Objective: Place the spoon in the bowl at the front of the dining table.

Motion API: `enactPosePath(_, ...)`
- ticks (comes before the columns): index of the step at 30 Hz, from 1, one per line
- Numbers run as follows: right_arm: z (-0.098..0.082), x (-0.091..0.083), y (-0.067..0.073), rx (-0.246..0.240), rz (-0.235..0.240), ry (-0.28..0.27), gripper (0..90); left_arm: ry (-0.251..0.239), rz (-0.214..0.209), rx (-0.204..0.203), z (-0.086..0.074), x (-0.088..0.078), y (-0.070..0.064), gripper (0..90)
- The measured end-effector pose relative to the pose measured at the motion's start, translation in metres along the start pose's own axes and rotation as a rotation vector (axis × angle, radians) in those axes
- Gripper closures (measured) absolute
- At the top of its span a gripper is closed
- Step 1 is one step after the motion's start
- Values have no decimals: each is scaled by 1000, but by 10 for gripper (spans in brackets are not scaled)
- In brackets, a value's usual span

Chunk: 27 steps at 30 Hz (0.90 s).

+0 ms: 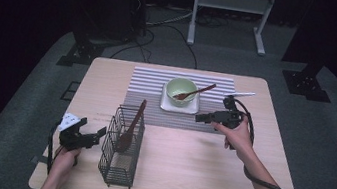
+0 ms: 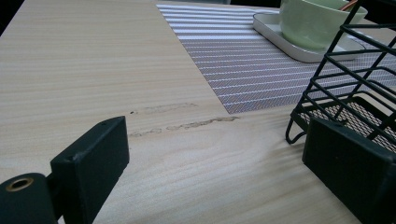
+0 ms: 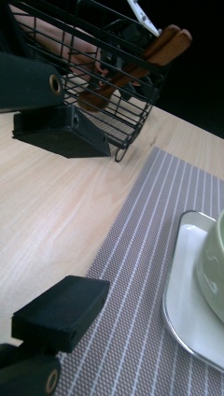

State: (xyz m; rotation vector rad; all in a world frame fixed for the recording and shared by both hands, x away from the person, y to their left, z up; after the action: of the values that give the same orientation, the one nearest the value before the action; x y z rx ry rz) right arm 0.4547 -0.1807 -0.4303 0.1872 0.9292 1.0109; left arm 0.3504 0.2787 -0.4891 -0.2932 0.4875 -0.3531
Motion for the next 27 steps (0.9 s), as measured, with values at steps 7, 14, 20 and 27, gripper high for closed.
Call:
enactPosePath(7,-7,1,10,-16,25,14,285,1,0,0,0,0,0,65)
enactPosePath(14,-15,-2,18,-30,40,19,283,2,1,4,0,0,0,64)
enactPosePath(20,-22,-3,22,-32,51,19,283,2,0,4,0,0,0,64)
enactPosePath(27,-32,-2,27,-36,69,27,282,2,1,5,0,0,0,64)
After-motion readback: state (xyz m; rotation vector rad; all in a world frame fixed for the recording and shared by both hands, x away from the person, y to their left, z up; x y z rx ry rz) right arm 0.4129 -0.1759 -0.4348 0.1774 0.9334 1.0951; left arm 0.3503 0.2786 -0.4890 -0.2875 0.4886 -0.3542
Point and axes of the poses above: each handheld gripper's, and its own axes: x roughly forward along the jaws, z roughly out of its top, y roughly to its left, the point moved 3 cm from there along x, roughly forward along the jaws, and after that the axes turned 14 degrees about -x, right-handed, at the moved point
